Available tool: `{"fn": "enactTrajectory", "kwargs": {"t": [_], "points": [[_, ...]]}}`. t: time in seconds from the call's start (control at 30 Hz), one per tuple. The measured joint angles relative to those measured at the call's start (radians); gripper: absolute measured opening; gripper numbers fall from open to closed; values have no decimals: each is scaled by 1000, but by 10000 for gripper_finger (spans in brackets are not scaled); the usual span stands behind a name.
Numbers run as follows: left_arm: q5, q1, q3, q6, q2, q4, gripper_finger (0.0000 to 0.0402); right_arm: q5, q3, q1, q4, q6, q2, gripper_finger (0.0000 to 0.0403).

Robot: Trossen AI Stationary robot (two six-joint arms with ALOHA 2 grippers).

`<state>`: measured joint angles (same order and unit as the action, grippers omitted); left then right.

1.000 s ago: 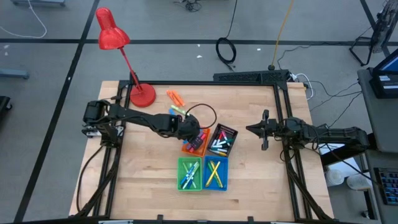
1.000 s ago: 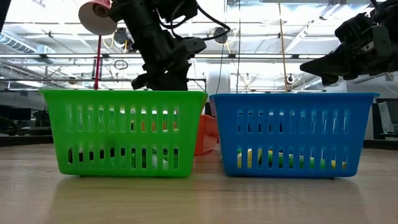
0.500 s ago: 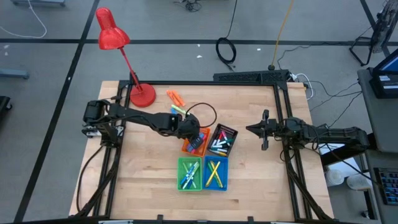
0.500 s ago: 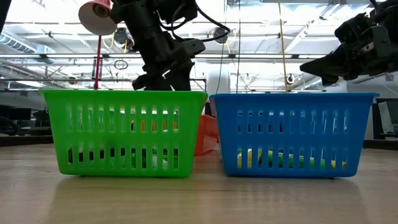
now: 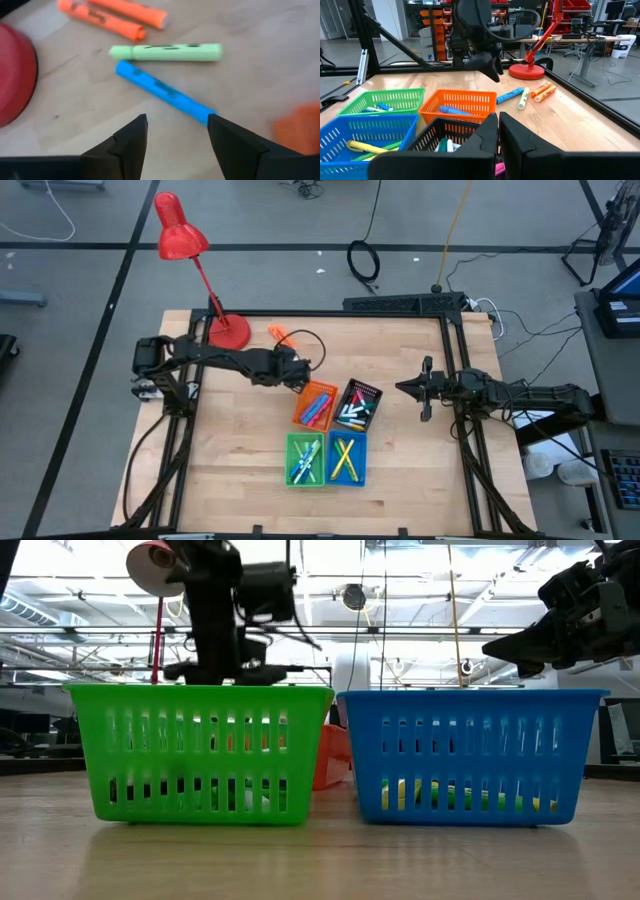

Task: Pick & Place Markers
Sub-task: Put the blue highlighter pen into the orange basket

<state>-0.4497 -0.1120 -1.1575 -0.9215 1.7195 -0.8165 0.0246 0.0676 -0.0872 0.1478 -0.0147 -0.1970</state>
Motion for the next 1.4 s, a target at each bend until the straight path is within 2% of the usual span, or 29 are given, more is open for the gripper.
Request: {"fn": "enactTrajectory", "kwargs": {"t": [0.13,0.37,0.47,0.7,0.83,1.07,1.4], "points": [[20,-56,73,-33,0,51,214,0,0,0,0,0,0,8],[115,-150,204,-36,1,316,214,0,0,0,0,0,0,8],[139,-168,225,-30,1,374,214,0,0,0,0,0,0,8],[155,-167,226,-33,1,349,214,0,0,0,0,0,0,8],[169,-167,226,-67,1,265,214,0,0,0,0,0,0,8],[135,-168,226,-88,1,147,214,0,0,0,0,0,0,8],[76,-167,226,25,1,253,214,0,0,0,0,0,0,8]]}}
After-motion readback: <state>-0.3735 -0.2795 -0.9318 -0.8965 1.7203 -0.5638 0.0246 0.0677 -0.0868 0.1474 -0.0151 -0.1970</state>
